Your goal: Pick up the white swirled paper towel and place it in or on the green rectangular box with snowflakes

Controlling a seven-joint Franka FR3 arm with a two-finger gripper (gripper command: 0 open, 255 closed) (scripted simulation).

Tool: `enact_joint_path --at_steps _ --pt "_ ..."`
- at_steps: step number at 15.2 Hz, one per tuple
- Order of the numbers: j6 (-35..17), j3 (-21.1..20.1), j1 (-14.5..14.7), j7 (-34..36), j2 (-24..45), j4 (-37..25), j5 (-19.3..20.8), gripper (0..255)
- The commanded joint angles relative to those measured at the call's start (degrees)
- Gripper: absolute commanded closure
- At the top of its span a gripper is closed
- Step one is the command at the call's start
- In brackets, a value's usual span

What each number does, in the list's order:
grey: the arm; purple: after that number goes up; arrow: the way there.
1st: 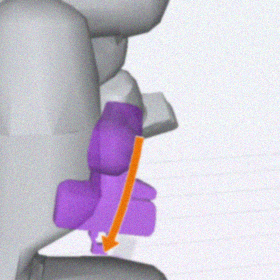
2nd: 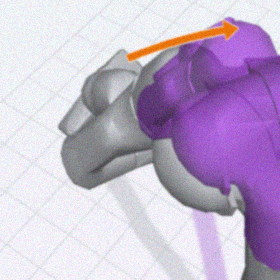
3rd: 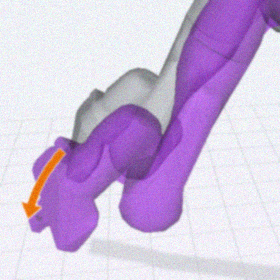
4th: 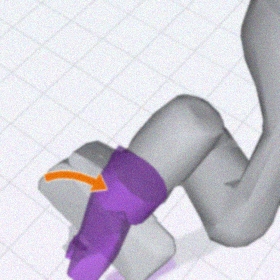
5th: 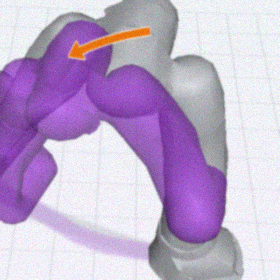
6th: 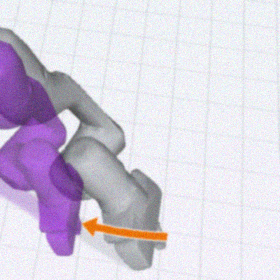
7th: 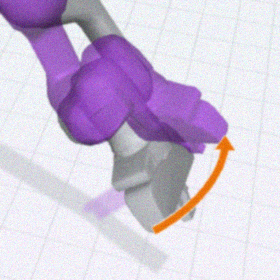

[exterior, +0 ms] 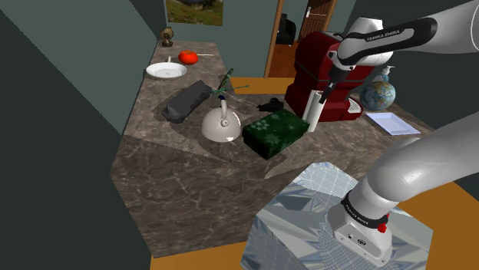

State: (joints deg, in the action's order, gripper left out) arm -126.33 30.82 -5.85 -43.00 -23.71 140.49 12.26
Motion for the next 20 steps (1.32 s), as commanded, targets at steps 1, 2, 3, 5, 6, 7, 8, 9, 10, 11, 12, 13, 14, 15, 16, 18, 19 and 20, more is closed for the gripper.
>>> enact_joint_path --at_steps 1,2,3,5,6,7,8,9,10,11,12,13,14,15,16,18,19,20 --pt "1.68 -0.43 0.06 0.20 -0.47 -1.19 -0.08 255" --pt "2.52 -0.61 0.04 0.26 -0.77 -1.74 -0.08 255" --pt "3.35 -0.80 0.03 0.31 -1.06 -2.30 -0.09 255" --pt "5.01 -1.16 0.03 0.41 -1.57 -3.45 -0.13 255" --pt "5.83 -1.33 0.03 0.44 -1.81 -4.05 -0.15 255" --pt "6.65 -1.50 0.04 0.48 -2.03 -4.65 -0.19 255" --pt "7.46 -1.66 0.05 0.51 -2.23 -5.26 -0.22 255" --pt "8.27 -1.82 0.06 0.54 -2.41 -5.89 -0.27 255" --pt "9.07 -1.99 0.08 0.56 -2.58 -6.52 -0.31 255" --pt "9.87 -2.14 0.10 0.58 -2.74 -7.17 -0.36 255" --pt "10.66 -2.29 0.12 0.60 -2.88 -7.83 -0.42 255" --pt "11.45 -2.44 0.15 0.61 -3.01 -8.49 -0.48 255" --pt "12.24 -2.58 0.18 0.62 -3.12 -9.17 -0.54 255" --pt "13.02 -2.72 0.21 0.63 -3.21 -9.86 -0.60 255" --pt "13.80 -2.86 0.24 0.63 -3.29 -10.56 -0.67 255" --pt "15.35 -3.12 0.32 0.63 -3.41 -11.99 -0.81 255" --pt "16.12 -3.24 0.36 0.62 -3.45 -12.72 -0.88 255" --pt "16.89 -3.36 0.40 0.61 -3.48 -13.46 -0.96 255"
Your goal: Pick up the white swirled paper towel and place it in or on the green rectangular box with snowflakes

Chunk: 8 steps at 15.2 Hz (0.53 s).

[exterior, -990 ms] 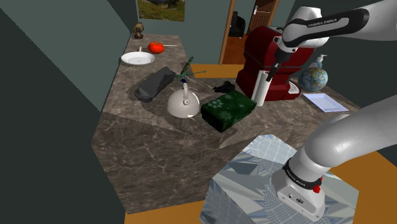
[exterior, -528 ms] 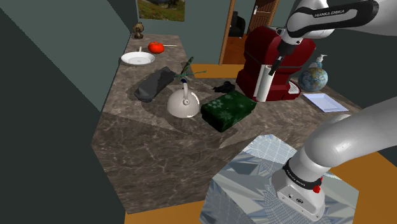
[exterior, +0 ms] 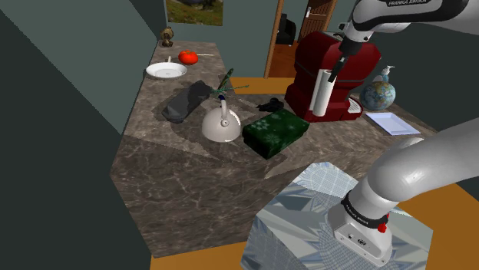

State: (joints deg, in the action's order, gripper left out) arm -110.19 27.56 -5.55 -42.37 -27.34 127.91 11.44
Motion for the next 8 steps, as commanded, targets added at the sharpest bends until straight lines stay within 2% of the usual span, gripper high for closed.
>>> enact_joint_path --at_steps 1,7,8 --pt "1.51 -0.21 0.14 -0.03 0.14 -1.63 -0.22 255" --pt "5.65 -0.77 0.42 -0.15 0.32 -5.92 -0.68 255" --pt "6.39 -1.94 0.76 1.19 0.00 -6.19 -0.89 255"
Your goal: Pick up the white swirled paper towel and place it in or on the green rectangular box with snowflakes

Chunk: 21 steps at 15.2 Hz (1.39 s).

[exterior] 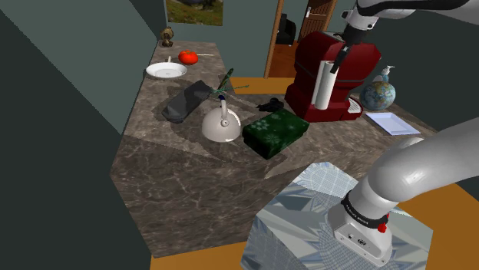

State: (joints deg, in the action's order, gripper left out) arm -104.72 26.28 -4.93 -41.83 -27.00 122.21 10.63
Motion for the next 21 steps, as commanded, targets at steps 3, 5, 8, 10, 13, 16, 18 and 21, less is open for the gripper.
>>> enact_joint_path --at_steps 3,5,8,10,13,16,18,21 --pt "3.12 -4.08 1.26 4.56 -0.90 -1.68 -0.90 255" --pt "4.55 -6.25 2.08 7.09 -0.93 -2.80 -1.55 255" --pt "6.67 -9.40 3.32 10.79 -0.48 -4.96 -2.62 255" --pt "8.06 -11.41 4.16 13.21 0.14 -6.73 -3.36 255" --pt "10.17 -14.27 5.46 16.78 1.52 -9.88 -4.42 255" --pt "12.15 -16.81 6.63 20.04 3.29 -13.35 -5.35 255" --pt "10.62 -16.80 6.57 20.14 2.76 -11.30 -5.26 255" --pt "8.35 -16.74 6.50 20.27 2.10 -8.37 -5.13 255"
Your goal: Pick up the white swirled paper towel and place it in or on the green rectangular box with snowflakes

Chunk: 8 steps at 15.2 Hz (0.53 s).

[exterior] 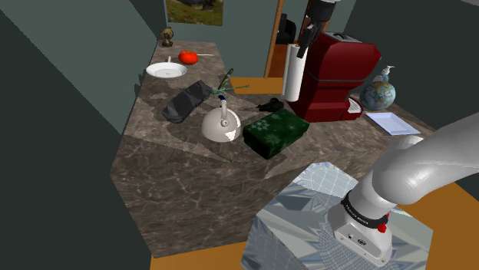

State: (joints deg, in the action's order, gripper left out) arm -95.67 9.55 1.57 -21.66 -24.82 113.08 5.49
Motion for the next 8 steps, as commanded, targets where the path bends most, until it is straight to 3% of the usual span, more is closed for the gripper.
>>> enact_joint_path --at_steps 1,8 --pt "-1.46 0.01 -0.02 0.14 -0.28 1.73 0.06 255" --pt "-6.74 0.20 -0.18 0.43 -1.35 8.07 0.36 255"
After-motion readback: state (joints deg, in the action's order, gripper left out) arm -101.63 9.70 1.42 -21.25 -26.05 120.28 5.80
